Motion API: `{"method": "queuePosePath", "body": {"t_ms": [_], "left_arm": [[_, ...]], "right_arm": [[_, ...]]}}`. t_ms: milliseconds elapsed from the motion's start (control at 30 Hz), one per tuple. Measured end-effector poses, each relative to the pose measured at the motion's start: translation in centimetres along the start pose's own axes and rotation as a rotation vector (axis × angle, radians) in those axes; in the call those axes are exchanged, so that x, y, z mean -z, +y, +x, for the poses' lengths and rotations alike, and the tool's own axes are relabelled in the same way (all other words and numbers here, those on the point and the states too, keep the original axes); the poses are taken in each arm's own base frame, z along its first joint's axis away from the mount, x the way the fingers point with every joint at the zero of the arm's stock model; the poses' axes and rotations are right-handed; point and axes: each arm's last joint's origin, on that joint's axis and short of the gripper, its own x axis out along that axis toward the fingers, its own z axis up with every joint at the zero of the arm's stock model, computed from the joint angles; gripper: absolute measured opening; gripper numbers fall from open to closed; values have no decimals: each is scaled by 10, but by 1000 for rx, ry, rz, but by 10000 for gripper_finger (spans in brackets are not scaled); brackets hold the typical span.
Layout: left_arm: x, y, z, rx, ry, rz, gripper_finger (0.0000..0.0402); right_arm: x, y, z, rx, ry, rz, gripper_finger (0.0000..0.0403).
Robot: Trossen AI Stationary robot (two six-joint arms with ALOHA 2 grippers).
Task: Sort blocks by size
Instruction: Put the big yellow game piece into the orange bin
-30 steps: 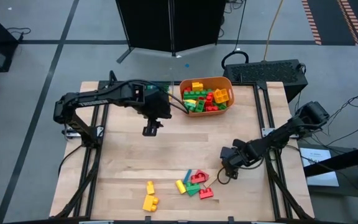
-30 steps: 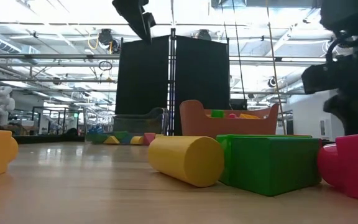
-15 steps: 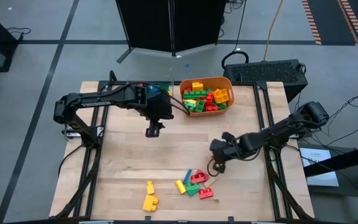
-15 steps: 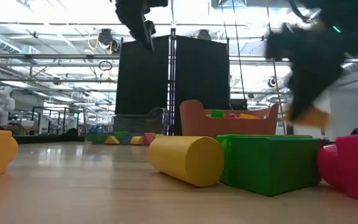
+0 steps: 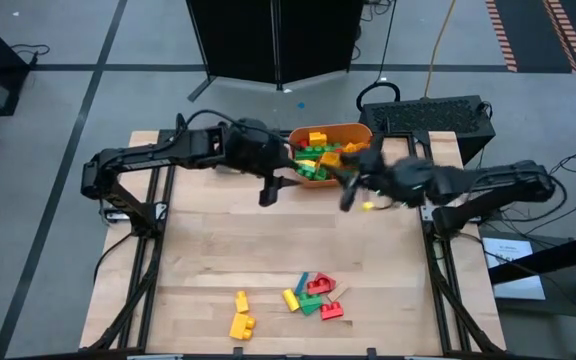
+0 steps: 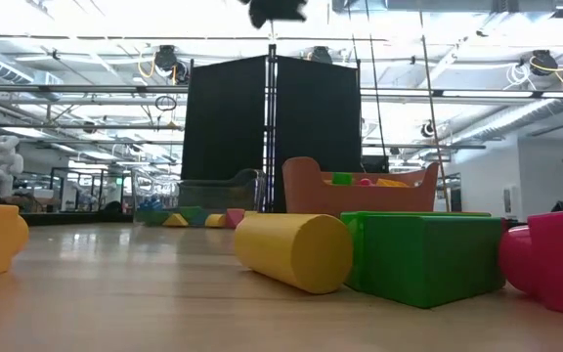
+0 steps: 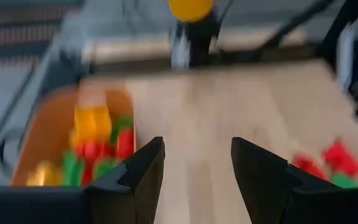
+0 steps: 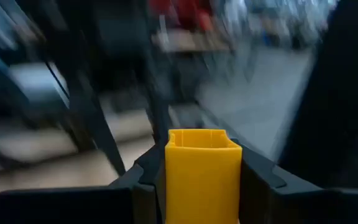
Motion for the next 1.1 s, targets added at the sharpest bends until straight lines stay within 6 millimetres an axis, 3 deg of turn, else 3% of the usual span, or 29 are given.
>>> {"method": "queuePosePath", "body": {"t_ms": [100, 233, 433, 700, 1100], "left_arm": [[-12, 1, -1, 10, -123, 37, 191], [-22, 3, -2, -9, -234, 54, 191], [-35, 5, 2, -34, -372, 75, 191], [-33, 7, 16, -2, -377, -8, 191], [-41, -3, 13, 104, -463, 19, 191]], "right_arm": [[-25, -10, -11, -84, -178, 45, 112], [-36, -14, -14, -114, -275, 70, 112], [-32, -5, -2, -156, -295, 65, 112], [-28, 1, 8, -163, -299, 49, 112], [-28, 1, 7, -162, -300, 29, 112]]}}
